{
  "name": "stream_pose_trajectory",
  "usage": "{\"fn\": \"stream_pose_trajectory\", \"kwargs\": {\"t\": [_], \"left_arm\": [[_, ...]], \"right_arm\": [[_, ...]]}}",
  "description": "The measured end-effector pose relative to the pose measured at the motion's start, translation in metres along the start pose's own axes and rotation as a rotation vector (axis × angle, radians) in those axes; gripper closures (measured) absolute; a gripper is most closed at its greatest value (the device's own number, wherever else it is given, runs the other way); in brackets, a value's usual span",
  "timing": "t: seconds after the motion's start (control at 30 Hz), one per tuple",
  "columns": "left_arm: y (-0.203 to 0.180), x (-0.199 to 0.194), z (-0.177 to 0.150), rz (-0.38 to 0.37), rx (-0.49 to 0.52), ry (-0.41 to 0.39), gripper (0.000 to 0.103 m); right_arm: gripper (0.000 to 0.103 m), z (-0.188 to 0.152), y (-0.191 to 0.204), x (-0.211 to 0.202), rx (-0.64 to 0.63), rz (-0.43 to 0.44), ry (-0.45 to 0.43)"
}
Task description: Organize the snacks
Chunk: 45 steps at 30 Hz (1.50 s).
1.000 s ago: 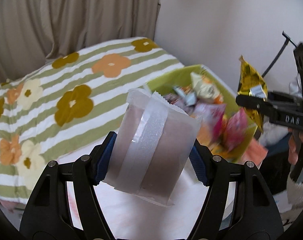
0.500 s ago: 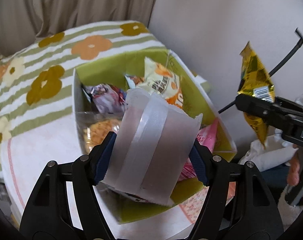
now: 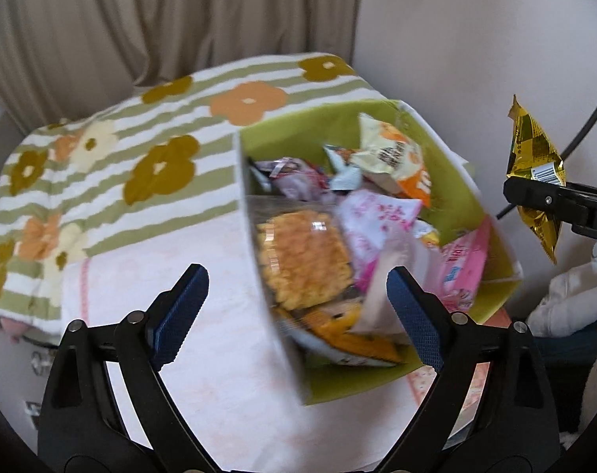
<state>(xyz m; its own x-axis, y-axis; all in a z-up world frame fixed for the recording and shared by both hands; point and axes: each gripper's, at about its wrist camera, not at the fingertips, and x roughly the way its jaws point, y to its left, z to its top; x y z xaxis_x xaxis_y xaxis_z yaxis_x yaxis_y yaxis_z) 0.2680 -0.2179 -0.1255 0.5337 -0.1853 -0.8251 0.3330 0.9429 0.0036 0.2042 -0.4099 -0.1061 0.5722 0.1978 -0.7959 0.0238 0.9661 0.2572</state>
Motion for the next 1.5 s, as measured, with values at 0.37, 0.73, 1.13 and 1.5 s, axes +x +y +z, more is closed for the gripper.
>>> {"fn": "stream_pose_trajectory", "kwargs": {"t": [0.37,0.73,1.13,1.5], "left_arm": [[0.024,-0.009,-0.002,0.019,-0.064,0.003,0.012],[0.047,-0.008,-0.046,0.045,-0.167,0.049,0.012],[0.098,-0.143,-0.081,0.116,-0.197,-0.184,0.012],[0.118,-0.256,-0.158,0.205,-0.221,-0.400,0.000]], "right_arm": [[0.043,0.011,0.010,0.030,-0.057,-0.008,0.047],[0.001,-0.011,0.002,0.025,-0.018,-0.086,0.000],[0.001,-0.053,0.105,-0.088,-0.113,-0.120,-0.241],[0.001,-0.137,0.184,-0.164,-0.169,-0.117,-0.401]]}}
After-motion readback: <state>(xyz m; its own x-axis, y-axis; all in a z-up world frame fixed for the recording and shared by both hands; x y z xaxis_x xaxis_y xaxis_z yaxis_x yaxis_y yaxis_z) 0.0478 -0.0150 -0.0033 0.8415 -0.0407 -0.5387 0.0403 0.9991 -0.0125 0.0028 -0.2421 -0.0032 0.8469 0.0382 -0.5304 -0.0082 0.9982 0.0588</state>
